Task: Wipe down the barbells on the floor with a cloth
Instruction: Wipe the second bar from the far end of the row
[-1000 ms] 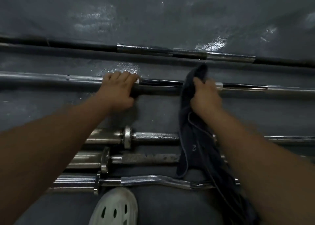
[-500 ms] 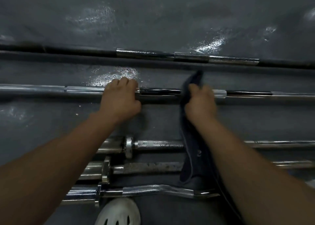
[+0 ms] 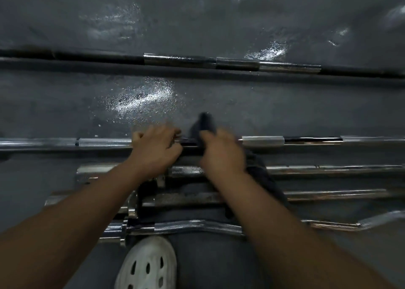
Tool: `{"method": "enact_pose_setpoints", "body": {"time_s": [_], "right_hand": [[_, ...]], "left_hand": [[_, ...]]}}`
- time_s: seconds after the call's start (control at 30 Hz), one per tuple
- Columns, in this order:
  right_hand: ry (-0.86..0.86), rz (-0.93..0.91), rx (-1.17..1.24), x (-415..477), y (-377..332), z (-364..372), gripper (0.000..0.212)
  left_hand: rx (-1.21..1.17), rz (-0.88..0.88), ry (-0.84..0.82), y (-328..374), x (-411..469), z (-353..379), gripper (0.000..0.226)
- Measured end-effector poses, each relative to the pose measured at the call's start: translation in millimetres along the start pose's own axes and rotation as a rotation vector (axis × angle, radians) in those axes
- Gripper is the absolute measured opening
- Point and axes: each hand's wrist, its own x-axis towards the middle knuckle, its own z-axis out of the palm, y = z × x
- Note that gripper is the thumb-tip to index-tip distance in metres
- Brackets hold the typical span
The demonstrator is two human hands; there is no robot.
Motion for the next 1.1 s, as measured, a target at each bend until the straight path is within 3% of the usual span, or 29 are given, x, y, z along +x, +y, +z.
{"method": "enact_pose_setpoints", "body": {"time_s": [0.07, 0.13, 0.2, 0.3, 0.37, 0.47, 0.57, 0.7, 0.77, 0.9, 0.97, 1.03, 1.1], "right_hand": [[0.021, -0.142, 0.027, -9.4, -28.1, 9.2, 0.044], [0.003, -0.187, 0.009, -4.2, -12.6, 4.4, 0.049], [-0.026, -0.102, -0.012, 4.3, 29.3, -5.4, 0.053], [0.037, 0.168, 0.042, 12.7, 90.7, -30.4, 0.05], [0.05, 0.238, 0.014, 22.3, 90.5, -32.5, 0.047], [-0.006, 0.024, 0.016, 35.7, 29.8, -14.2, 0.047], [-0.019, -0.165, 0.016, 49.5, 17.9, -16.9, 0.049], [0.126, 0.143, 0.001, 59.5, 105.7, -38.2, 0.056], [0.152, 0.225, 0.023, 68.4, 100.3, -29.5, 0.059], [0.077, -0.11, 0.051, 79.6, 14.8, -13.2, 0.064], [0.047, -0.243, 0.02, 85.6, 10.9, -18.9, 0.066], [0.083, -0.195, 0.007, 93.9, 50.7, -30.3, 0.06], [0.184, -0.015, 0.034, 95.7, 105.3, -43.3, 0.06]], "left_hand": [[-0.014, 0.025, 0.035, -4.1, -9.6, 2.3, 0.08], [-0.026, 0.054, 0.055, -9.4, -11.8, 2.5, 0.079], [0.03, 0.079, 0.048, -12.0, -8.9, 1.8, 0.077], [0.131, 0.114, 0.064, -12.6, 0.0, -1.8, 0.076], [0.151, 0.095, 0.048, -10.6, 20.6, -14.1, 0.075], [0.127, 0.0, 0.009, -2.7, 51.5, -35.6, 0.075], [0.138, -0.007, 0.112, -5.0, 48.6, -34.7, 0.074], [0.347, 0.114, 0.136, -24.4, 40.4, -19.4, 0.08], [0.366, 0.089, 0.093, -26.6, 55.7, -30.1, 0.076], [0.324, 0.021, 0.004, -20.9, 100.1, -61.6, 0.053], [0.323, 0.019, 0.016, -28.0, 108.6, -70.7, 0.057], [0.383, 0.079, 0.103, -35.0, 102.8, -67.9, 0.069], [0.397, 0.107, 0.145, -40.5, 96.2, -59.5, 0.079]]}}
